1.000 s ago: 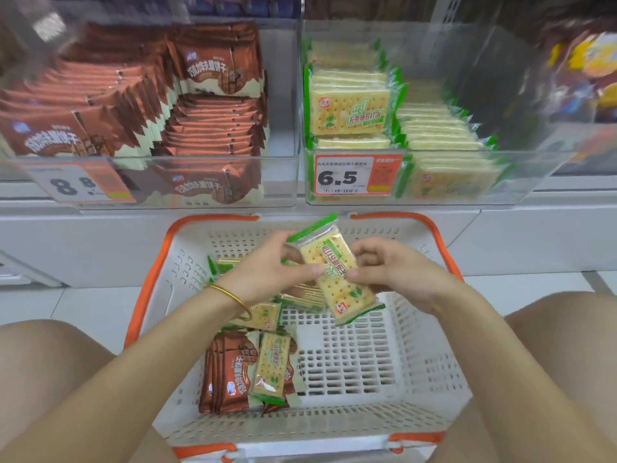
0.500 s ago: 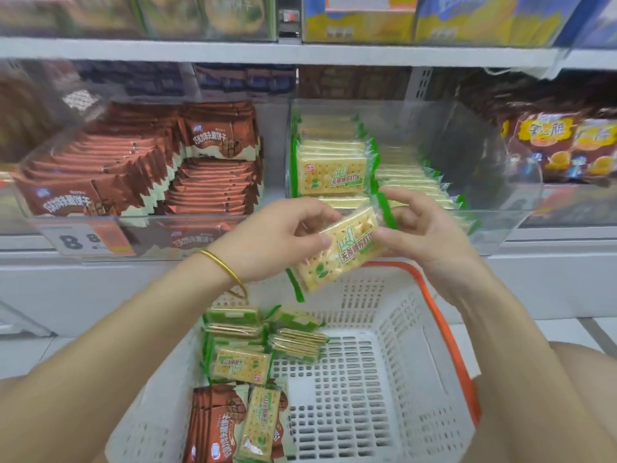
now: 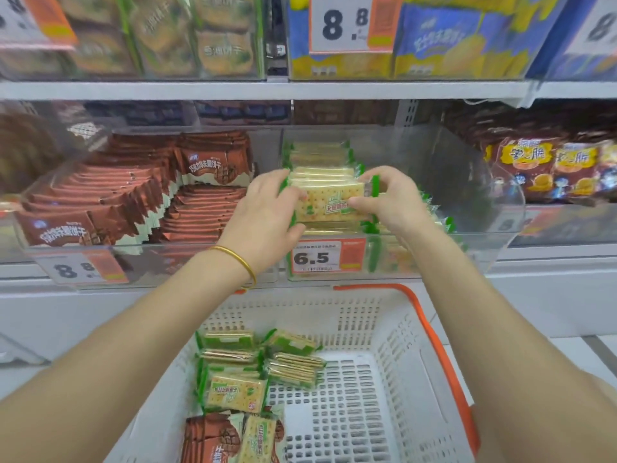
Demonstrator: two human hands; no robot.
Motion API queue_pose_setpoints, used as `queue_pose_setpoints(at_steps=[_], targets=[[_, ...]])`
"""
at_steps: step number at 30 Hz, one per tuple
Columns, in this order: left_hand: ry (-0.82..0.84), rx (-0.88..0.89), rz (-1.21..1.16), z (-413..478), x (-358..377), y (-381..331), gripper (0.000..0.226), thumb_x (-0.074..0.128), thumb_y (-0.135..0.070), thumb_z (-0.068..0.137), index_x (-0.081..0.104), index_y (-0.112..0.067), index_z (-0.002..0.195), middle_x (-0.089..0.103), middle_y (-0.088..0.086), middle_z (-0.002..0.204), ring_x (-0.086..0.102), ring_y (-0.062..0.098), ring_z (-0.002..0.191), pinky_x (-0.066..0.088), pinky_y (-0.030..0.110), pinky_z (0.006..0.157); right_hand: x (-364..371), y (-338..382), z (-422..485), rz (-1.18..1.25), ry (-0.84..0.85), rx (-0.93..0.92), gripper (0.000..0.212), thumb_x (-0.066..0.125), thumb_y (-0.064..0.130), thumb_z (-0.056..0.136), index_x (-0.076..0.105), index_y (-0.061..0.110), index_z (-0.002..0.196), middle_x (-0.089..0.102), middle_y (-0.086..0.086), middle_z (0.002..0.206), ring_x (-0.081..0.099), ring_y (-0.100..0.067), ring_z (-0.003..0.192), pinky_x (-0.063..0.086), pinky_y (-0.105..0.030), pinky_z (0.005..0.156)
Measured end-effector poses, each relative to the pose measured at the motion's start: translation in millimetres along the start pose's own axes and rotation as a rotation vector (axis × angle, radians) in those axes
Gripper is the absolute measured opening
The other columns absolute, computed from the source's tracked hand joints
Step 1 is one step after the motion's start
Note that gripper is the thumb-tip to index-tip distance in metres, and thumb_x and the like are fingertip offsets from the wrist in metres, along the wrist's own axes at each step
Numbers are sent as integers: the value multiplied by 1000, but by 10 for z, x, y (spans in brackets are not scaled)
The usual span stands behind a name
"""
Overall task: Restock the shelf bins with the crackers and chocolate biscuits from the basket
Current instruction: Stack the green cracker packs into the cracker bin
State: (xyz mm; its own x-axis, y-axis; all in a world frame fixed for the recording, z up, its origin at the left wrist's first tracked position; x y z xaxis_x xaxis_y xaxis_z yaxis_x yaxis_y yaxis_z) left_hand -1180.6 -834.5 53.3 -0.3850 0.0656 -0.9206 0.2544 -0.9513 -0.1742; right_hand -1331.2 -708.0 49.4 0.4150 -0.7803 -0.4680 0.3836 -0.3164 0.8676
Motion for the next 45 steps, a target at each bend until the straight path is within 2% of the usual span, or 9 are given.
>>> queue_pose_setpoints(at_steps=[5, 10, 15, 21, 23, 26, 30, 36, 45], targets=[[4, 48, 87, -51, 79, 80, 44, 55, -29, 93, 54, -4, 129, 24, 15, 153, 17, 31, 142, 21, 44, 115, 168, 47, 34, -365, -66, 5, 44, 77, 28, 78, 44, 17, 105, 54, 0, 95, 54, -22, 88, 41, -33, 70], [24, 62, 115, -67, 105, 104, 42, 48, -34, 95, 58, -6, 125, 16, 12, 157, 11, 28, 145, 19, 43, 116, 210, 65, 82, -400, -93, 22, 57, 80, 24, 75, 40, 9, 113, 52, -10, 114, 55, -27, 97, 45, -35, 77], [-20, 93, 95, -126, 113, 118, 40, 47, -34, 95, 62, -6, 120, 28, 15, 152, 20, 32, 142, 25, 47, 114, 187, 23, 54, -426, -88, 18, 59, 81, 25, 74, 37, 9, 111, 49, -11, 113, 49, -24, 91, 42, -34, 73], [-227, 186, -13, -502, -12, 47, 29, 45, -21, 91, 64, -7, 107, 54, 12, 128, 47, 31, 118, 39, 41, 98, 64, 223, -334, -423, -253, -174, 40, 75, 27, 80, 41, 16, 98, 45, 1, 97, 52, -22, 85, 41, -34, 70], [-255, 245, -46, -767, 61, 83, 21, 50, -11, 89, 66, -6, 102, 60, 9, 114, 54, 29, 102, 43, 39, 85, 123, 234, -668, -247, -161, -206, 28, 72, 25, 81, 47, 18, 90, 53, 4, 84, 53, -17, 74, 43, -34, 66], [-63, 305, -27, -1167, 390, 283, 20, 49, -10, 87, 65, -7, 99, 62, 6, 103, 56, 26, 91, 48, 39, 74, 573, -102, -1058, -217, 280, -70, 18, 70, 22, 83, 53, 22, 78, 59, 3, 71, 61, -18, 67, 50, -34, 64], [294, 126, 2, -1438, 840, 651, 33, 36, -24, 87, 67, -16, 94, 63, -2, 92, 56, 20, 87, 54, 39, 66, 1389, -1047, -1199, -497, 663, 136, 6, 63, 20, 88, 57, 19, 86, 61, -2, 86, 63, -25, 89, 52, -36, 78], [577, -87, 105, -1444, 1042, 816, 30, 39, -30, 98, 56, -19, 120, 56, -1, 117, 47, 19, 114, 40, 28, 88, 2102, -1916, -1431, -845, 767, 187, 29, 52, 15, 91, 53, 12, 120, 50, -11, 123, 50, -30, 112, 49, -41, 89], [642, -111, 77, -1355, 1163, 832, 30, 40, -30, 97, 54, -15, 118, 54, 3, 116, 48, 21, 110, 46, 36, 91, 2292, -2070, -1456, -1196, 707, -45, 55, 65, 1, 78, 42, 9, 128, 50, -10, 127, 43, -28, 120, 40, -37, 95]])
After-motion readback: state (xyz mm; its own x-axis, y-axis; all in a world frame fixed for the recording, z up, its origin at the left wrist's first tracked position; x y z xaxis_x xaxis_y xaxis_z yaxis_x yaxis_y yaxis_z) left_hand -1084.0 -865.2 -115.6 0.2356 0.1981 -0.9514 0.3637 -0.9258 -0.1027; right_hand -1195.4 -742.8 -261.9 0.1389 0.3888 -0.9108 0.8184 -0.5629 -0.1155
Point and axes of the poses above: each hand's wrist, its own z-axis towards the middle knuckle, its own x-axis out of the palm, y = z × x, the point moved 2 cm from there along z, towards the middle knuckle
